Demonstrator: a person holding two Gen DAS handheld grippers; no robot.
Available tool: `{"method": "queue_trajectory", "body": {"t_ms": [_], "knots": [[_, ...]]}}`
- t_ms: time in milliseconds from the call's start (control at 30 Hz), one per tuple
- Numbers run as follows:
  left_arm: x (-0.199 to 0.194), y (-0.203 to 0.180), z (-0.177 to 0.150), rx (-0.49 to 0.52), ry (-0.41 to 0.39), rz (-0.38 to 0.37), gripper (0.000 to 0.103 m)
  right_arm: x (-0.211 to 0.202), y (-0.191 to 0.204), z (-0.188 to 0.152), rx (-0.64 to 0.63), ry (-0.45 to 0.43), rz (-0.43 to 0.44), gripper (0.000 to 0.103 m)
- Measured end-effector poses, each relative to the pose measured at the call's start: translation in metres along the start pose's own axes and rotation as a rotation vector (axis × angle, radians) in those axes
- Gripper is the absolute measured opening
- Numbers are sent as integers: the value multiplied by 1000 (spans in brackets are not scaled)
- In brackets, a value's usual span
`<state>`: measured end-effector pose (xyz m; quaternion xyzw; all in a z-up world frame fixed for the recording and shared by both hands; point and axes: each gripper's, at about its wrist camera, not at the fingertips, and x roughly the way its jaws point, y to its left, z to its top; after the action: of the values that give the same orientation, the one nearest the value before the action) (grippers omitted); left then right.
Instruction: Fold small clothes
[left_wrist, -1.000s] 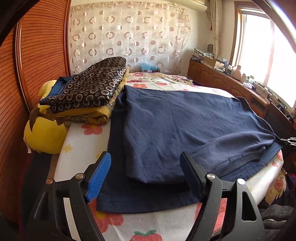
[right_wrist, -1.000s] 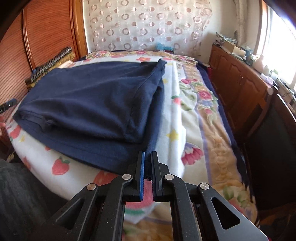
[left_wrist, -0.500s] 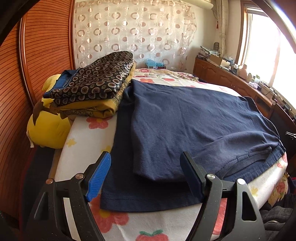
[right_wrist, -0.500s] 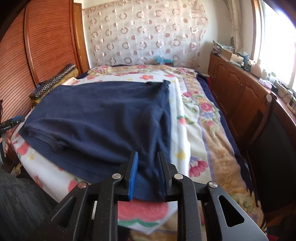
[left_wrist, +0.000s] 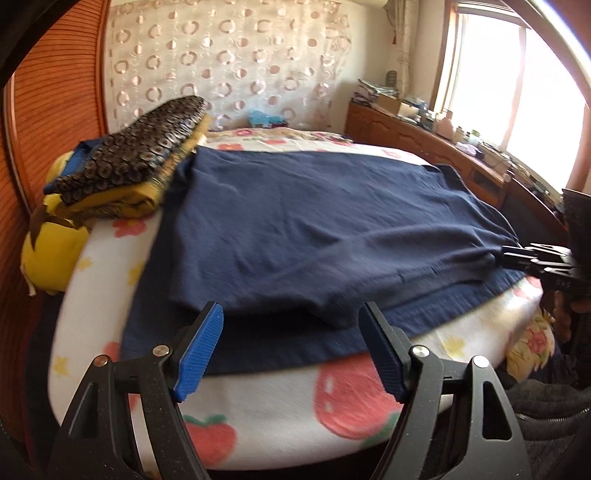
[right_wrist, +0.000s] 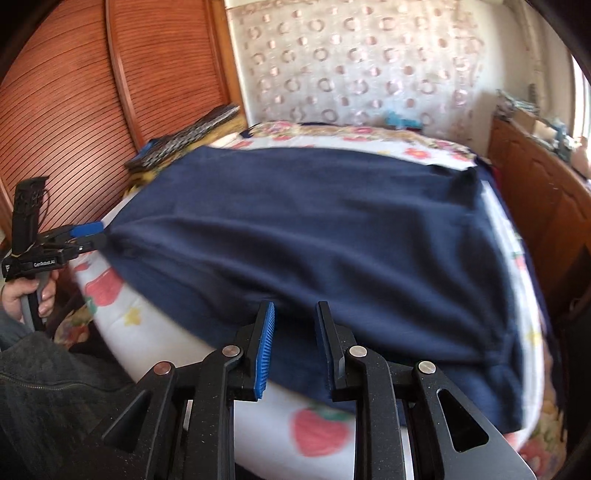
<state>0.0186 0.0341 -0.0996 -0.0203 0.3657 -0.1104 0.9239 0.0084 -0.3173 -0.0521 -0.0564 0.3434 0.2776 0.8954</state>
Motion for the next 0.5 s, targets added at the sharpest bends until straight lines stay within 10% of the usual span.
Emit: {"method": "queue_trajectory", "body": {"t_ms": [133, 500], "knots": [[6, -9, -4, 21, 27, -39, 52, 16, 5, -3, -6, 20, 34, 34], [27, -27, 0, 52, 64, -67, 48, 37, 12, 13, 54, 10, 8, 37]]}}
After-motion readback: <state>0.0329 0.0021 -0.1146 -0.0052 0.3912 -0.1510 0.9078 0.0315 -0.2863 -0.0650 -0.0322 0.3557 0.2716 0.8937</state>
